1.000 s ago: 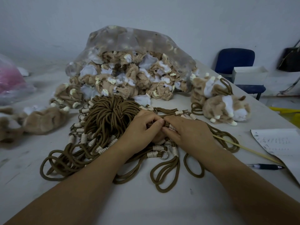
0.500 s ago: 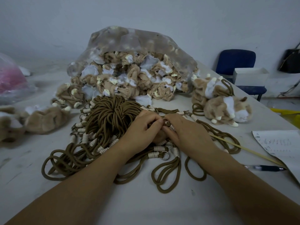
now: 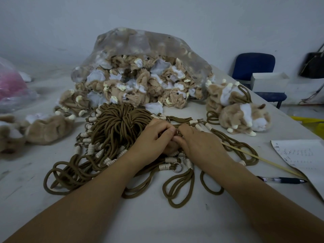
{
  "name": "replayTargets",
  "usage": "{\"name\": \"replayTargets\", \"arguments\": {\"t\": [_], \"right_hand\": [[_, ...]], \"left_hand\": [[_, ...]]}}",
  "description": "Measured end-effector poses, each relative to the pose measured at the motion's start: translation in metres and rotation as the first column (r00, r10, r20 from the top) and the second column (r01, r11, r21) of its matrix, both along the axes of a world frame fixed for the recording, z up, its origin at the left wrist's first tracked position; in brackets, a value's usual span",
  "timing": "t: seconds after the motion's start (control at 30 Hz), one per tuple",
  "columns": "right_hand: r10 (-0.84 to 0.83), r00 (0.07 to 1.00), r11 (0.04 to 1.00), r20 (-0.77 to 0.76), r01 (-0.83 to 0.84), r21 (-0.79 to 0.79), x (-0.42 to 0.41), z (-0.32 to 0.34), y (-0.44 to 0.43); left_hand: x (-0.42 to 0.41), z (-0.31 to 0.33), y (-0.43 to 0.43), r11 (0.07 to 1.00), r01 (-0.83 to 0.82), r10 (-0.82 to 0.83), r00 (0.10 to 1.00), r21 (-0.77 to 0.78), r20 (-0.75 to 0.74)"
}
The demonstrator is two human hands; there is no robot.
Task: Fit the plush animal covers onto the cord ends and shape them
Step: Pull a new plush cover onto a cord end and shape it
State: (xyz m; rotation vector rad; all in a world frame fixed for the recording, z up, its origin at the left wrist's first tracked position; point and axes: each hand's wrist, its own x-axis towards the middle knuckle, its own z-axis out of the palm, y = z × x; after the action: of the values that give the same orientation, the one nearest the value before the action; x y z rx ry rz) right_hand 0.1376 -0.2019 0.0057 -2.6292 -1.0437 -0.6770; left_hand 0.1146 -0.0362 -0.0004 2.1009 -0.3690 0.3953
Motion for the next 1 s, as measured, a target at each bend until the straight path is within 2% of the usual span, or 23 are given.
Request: {"name": "replayTargets", "arguments": {"t": [0.2,0.27,0.33,0.4,0.63,0.77,1.0], "right_hand": [[0.021,0.994,0.997,-0.106,-0.013,0.071,0.004,0.001,-0.002],[0.019,0.984,0.991,-0.179,0.005,0.131,0.008,0.004,-0.007],[0.026,0.982,0.98,-0.187,0.012,0.197,0.009,0.007,-0.013],[0.037,0.98,0.972,-0.197,0.011,0.236,0.008,0.009,-0.017],[0.099,0.948,0.983,-0.302,-0.046,0.177,-0.004,0.01,-0.011],[0.12,0.926,0.985,-0.359,-0.066,0.159,-0.005,0.009,-0.012],[0.13,0.914,0.989,-0.385,-0.094,0.111,-0.006,0.005,-0.01]], "left_hand": [[-0.002,0.005,0.009,0.997,0.072,-0.069,0.996,0.042,-0.062],[-0.004,0.01,0.014,0.98,0.118,-0.108,0.992,0.159,-0.07],[-0.003,0.011,0.017,0.94,0.129,-0.13,0.991,0.317,-0.018],[-0.002,0.012,0.018,0.915,0.107,-0.133,0.99,0.39,0.04],[-0.004,0.01,0.014,0.957,0.014,-0.047,0.993,0.291,0.106],[-0.002,0.01,0.01,0.935,-0.02,-0.017,0.995,0.354,0.101],[-0.002,0.009,0.009,0.932,-0.065,-0.016,0.976,0.358,0.217]]}}
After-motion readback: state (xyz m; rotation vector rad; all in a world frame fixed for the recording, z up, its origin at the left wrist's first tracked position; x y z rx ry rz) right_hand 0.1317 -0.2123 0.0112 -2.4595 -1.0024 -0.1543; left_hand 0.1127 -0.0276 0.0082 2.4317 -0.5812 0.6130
